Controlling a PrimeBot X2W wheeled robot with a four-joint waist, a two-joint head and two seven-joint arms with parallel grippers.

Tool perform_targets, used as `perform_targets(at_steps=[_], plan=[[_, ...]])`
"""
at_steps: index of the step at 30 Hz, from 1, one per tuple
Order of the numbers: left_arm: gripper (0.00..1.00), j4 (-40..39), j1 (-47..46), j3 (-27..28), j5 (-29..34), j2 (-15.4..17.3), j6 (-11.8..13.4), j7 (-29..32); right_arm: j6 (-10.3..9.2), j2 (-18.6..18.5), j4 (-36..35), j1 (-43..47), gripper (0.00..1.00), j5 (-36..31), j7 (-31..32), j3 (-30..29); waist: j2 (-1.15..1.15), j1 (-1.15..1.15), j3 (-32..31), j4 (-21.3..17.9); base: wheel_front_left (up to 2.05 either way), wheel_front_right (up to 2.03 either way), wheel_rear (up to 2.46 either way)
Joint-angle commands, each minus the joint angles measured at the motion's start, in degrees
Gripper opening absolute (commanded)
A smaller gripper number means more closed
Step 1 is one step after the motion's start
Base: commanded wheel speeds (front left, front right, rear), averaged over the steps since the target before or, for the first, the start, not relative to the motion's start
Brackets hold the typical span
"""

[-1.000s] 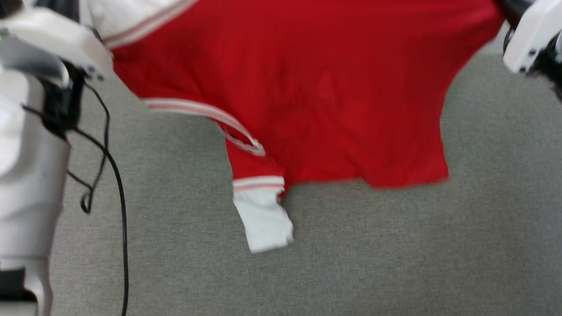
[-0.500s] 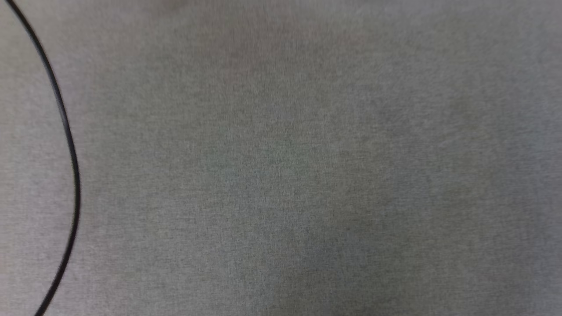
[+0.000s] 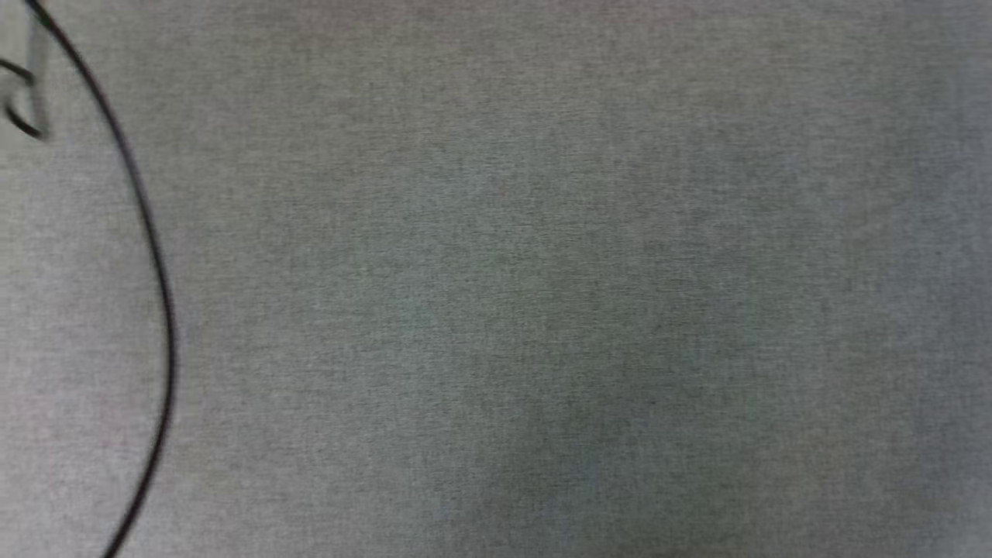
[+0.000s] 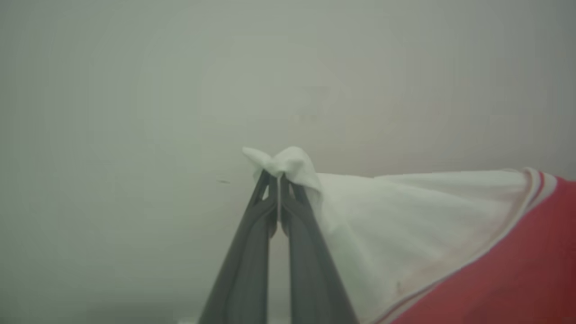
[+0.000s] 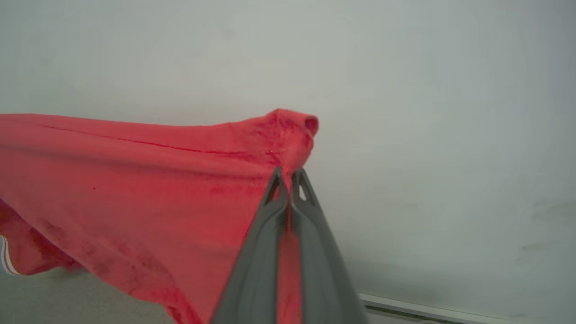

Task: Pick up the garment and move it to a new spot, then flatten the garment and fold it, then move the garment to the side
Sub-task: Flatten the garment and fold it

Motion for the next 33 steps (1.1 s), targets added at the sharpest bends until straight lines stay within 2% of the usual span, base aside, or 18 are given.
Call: perform_targets(at_steps=[1,6,7,13,19,25,33], plan=[[0.0,0.9,2.0,-0.1,-0.1,-0.2,-0.6,-0.1,-0.1,-0.7,0.6,1.9,0.0,0.3,-0.3,0.8,0.0,-0.02,-0.2,0.6,0.0,0.0,0.0],[0.0,3.2,7.8,0.6,-2.6,-2.6,-1.8,-2.3,-0.1,-1.7,0.5,7.1,0.0,2.6,-0.9,3.9,0.0,-0.02,-1.1,1.4,0.0,0.0,0.0],[0.0,3.7,12.2,1.0,-4.1,-3.1,-2.8,-3.4,-0.1,-2.3,-0.3,12.0,0.0,4.9,-1.8,5.4,0.0,-0.02,-2.0,1.4,0.0,0.0,0.0],[0.0,2.6,25.0,1.2,-5.8,-3.5,-4.0,-6.2,-0.1,-3.7,-2.6,25.3,0.0,9.4,-4.3,8.5,0.0,-0.02,-6.0,1.3,0.0,0.0,0.0],[0.0,-1.4,39.1,2.1,-7.1,-3.1,-4.2,-7.5,-0.11,-5.8,-5.7,38.4,0.0,13.1,-7.8,9.7,0.0,-0.02,-11.7,1.6,0.0,0.0,0.0],[0.0,-8.6,53.9,3.7,-7.9,-2.3,-2.3,-7.7,-0.12,-6.6,-8.9,50.7,0.0,15.4,-10.4,9.5,0.0,-0.02,-18.6,1.5,0.0,0.0,0.0],[0.0,-22.7,73.2,5.8,-9.8,-0.4,3.8,-4.2,-0.19,-8.0,-14.0,65.2,0.0,15.8,-10.7,6.9,0.0,-0.02,-25.6,1.5,0.0,0.0,0.0]])
